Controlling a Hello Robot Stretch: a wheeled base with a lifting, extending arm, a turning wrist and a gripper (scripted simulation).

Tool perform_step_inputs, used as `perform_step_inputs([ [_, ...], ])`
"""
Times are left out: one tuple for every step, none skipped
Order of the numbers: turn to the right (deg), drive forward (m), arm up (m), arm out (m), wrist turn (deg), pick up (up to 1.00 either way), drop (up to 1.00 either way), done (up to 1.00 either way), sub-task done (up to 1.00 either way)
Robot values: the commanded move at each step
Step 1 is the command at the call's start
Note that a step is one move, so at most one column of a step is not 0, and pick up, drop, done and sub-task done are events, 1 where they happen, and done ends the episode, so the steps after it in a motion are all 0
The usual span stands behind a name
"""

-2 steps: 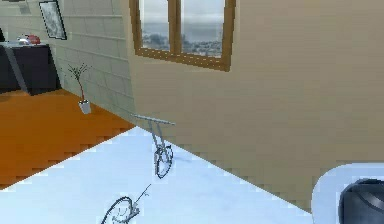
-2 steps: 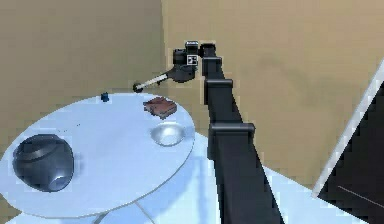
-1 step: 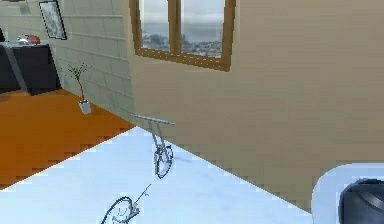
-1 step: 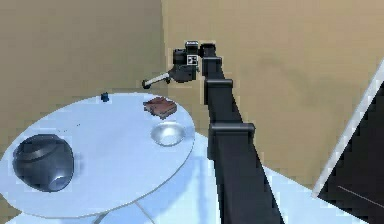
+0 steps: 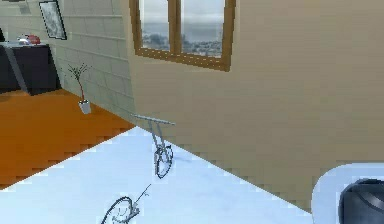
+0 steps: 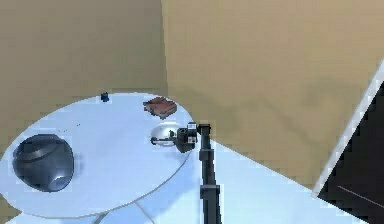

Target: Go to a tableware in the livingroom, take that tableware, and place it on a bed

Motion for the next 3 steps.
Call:
perform_step_inputs([
  [0.0, 0.0, 0.0, 0.0, 0.0, 1.0, 0.0, 0.0, 0.0],
  [0.0, 0.0, 0.1, 0.0, 0.0, 0.0, 0.0, 0.0, 0.0],
  [0.0, 0.0, 0.22, 0.0, 0.0, 0.0, 0.0, 0.0, 0.0],
])
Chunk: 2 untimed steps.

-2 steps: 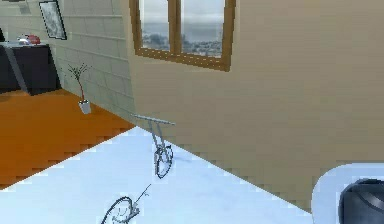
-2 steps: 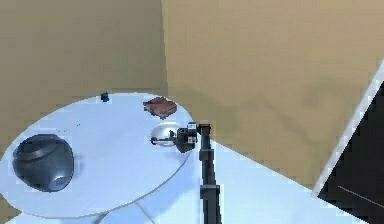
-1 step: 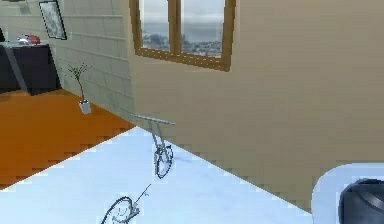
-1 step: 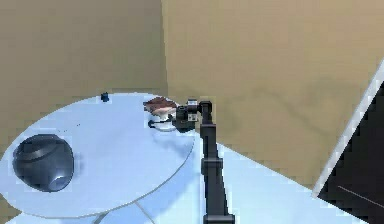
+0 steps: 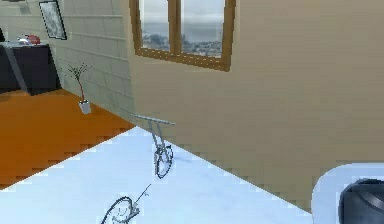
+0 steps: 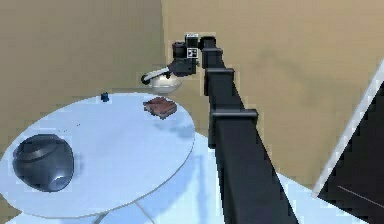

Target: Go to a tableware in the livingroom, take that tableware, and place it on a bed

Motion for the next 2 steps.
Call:
perform_step_inputs([
  [0.0, 0.0, 0.0, 0.0, -45.0, 0.0, 0.0, 0.0, 0.0],
  [0.0, 0.0, 0.0, 0.0, -45.0, 0.0, 0.0, 0.0, 0.0],
])
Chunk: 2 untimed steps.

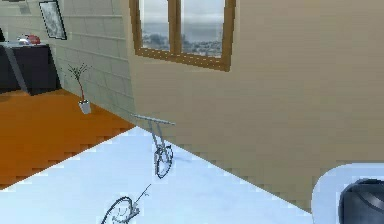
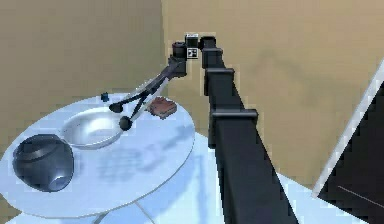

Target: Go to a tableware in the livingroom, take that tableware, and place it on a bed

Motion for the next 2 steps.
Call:
perform_step_inputs([
  [0.0, 0.0, 0.0, 0.0, -6.0, 0.0, 0.0, 0.0, 0.0],
  [0.0, 0.0, 0.0, -0.48, 0.0, 0.0, 0.0, 0.0, 0.0],
])
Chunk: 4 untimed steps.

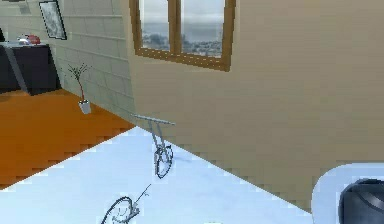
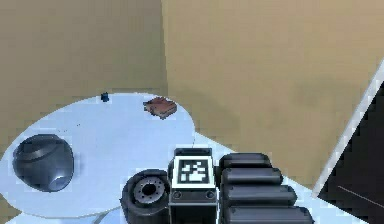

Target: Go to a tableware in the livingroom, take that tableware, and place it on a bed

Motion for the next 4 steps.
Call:
perform_step_inputs([
  [-45.0, 0.0, 0.0, 0.0, 0.0, 0.0, 0.0, 0.0, 0.0],
  [-45.0, 0.0, 0.0, 0.0, 0.0, 0.0, 0.0, 0.0, 0.0],
  [-45.0, 0.0, 0.0, 0.0, 0.0, 0.0, 0.0, 0.0, 0.0],
  [-27.0, 0.0, 0.0, 0.0, 0.0, 0.0, 0.0, 0.0, 0.0],
])
